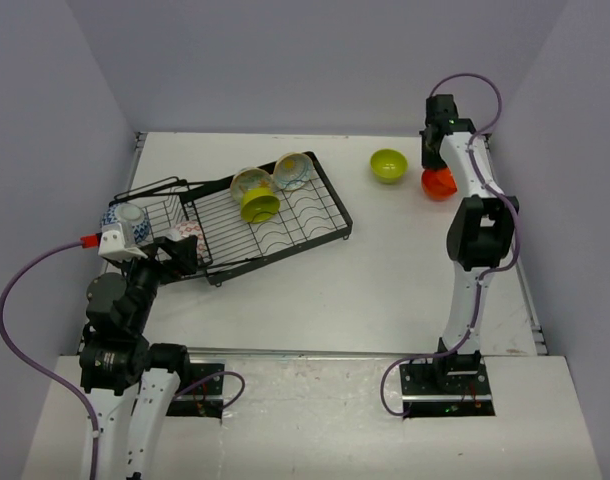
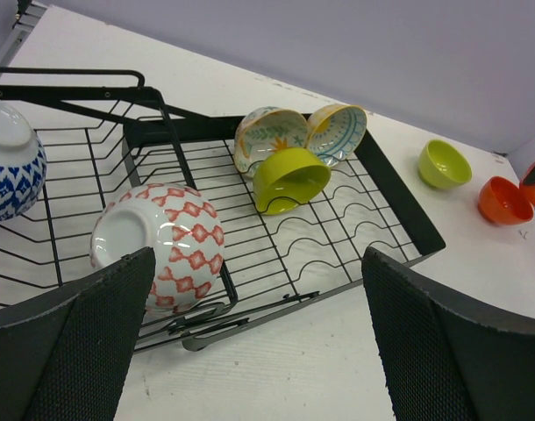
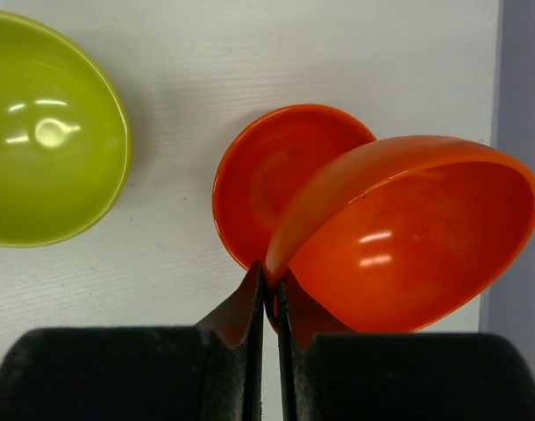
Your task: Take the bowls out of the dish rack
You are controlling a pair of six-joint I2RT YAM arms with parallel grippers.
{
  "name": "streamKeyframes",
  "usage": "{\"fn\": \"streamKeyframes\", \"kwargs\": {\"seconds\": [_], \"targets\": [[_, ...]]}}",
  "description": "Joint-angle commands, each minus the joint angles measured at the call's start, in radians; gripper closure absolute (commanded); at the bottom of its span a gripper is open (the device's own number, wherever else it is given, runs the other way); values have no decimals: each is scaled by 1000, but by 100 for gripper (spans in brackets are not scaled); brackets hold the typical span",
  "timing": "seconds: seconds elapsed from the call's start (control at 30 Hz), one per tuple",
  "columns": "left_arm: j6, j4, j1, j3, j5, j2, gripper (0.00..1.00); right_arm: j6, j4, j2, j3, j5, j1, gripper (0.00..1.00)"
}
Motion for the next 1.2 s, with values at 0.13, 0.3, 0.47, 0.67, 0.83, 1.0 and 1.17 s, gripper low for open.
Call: {"fn": "streamKeyframes", "kwargs": {"seconds": [0.13, 0.3, 0.47, 0.67, 0.83, 1.0, 1.17], "targets": [[27, 44, -11, -4, 20, 14, 0, -156, -89, 74, 211, -14, -8, 100], [27, 42, -17, -4, 17, 14, 0, -179, -90, 92, 215, -36, -8, 100], [27, 40, -19, -4, 15, 7, 0, -185, -99, 104, 206, -63, -8, 100], [27, 42, -22, -4, 14, 0, 0, -193, -122, 138, 192, -77, -7, 100], [25, 42, -30, -4, 14, -2, 0, -188, -178, 173, 217, -97, -7, 99], [27, 42, -31, -4, 14, -5, 0, -177, -181, 164, 203, -97, -7, 97], [27, 40, -34, -2, 14, -2, 0, -168, -178, 156, 203, -59, -4, 89]]}}
